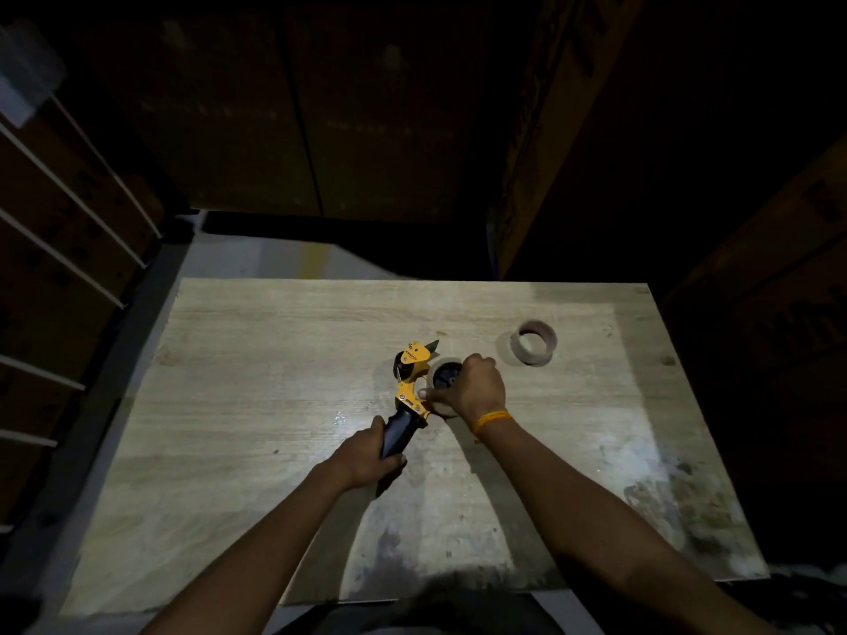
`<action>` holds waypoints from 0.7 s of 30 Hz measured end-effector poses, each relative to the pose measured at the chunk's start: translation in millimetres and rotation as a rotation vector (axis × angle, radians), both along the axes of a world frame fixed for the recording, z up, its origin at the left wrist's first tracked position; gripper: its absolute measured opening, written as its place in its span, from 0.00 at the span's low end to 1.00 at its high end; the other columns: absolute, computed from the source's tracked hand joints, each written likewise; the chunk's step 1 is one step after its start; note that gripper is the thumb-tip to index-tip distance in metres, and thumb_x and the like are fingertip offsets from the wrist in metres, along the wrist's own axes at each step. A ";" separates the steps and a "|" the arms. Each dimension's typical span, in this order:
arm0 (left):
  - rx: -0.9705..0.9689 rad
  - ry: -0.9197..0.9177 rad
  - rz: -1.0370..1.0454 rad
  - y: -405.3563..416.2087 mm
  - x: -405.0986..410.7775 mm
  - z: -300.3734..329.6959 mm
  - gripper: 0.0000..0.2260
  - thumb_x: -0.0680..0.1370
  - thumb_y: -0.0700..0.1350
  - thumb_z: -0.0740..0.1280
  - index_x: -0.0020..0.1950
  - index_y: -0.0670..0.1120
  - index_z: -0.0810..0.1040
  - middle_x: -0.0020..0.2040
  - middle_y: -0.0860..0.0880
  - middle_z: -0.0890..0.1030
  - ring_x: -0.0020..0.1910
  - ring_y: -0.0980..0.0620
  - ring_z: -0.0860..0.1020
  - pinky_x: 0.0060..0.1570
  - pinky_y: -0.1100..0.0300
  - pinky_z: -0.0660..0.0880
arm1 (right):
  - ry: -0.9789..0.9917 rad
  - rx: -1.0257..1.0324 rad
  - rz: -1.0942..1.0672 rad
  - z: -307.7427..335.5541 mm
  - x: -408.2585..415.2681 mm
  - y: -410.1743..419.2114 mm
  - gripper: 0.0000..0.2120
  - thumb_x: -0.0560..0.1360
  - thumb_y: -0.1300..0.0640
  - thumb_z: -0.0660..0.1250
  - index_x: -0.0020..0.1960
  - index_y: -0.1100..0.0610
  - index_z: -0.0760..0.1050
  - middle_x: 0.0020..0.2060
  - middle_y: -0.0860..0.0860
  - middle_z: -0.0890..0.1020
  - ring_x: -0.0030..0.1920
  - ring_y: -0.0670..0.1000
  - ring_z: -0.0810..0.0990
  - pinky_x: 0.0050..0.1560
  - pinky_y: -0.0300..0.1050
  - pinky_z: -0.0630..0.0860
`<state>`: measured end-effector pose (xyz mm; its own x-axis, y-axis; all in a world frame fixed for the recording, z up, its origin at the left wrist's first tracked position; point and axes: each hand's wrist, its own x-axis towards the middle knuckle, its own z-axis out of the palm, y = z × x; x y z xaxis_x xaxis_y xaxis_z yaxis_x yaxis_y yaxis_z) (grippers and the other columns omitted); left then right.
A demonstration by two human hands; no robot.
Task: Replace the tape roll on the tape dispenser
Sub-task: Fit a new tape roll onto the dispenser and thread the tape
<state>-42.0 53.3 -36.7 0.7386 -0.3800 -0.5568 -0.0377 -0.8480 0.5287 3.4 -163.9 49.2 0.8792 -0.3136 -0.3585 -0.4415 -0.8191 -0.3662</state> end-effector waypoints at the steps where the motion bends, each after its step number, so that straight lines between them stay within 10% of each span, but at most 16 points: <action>1: 0.004 0.004 -0.005 -0.3 -0.2 0.0 0.28 0.76 0.62 0.71 0.63 0.43 0.66 0.56 0.42 0.79 0.46 0.47 0.76 0.40 0.54 0.69 | 0.009 -0.009 0.011 1.7 0.9 1.2 0.47 0.54 0.29 0.83 0.57 0.62 0.77 0.52 0.59 0.80 0.51 0.58 0.83 0.46 0.47 0.80; 15: 0.008 0.113 -0.044 2.1 4.2 6.4 0.39 0.70 0.71 0.68 0.69 0.46 0.65 0.61 0.44 0.79 0.54 0.46 0.79 0.47 0.52 0.76 | 0.109 0.143 0.349 15.5 -3.0 -15.1 0.15 0.77 0.48 0.74 0.36 0.52 0.75 0.29 0.49 0.78 0.27 0.50 0.79 0.29 0.44 0.75; 21: -0.029 0.194 0.000 1.6 9.1 6.6 0.35 0.73 0.72 0.62 0.68 0.47 0.66 0.60 0.44 0.79 0.56 0.45 0.80 0.52 0.49 0.77 | 0.056 0.162 0.535 -5.2 0.9 19.4 0.15 0.71 0.45 0.77 0.42 0.57 0.80 0.38 0.55 0.83 0.39 0.57 0.82 0.40 0.56 0.80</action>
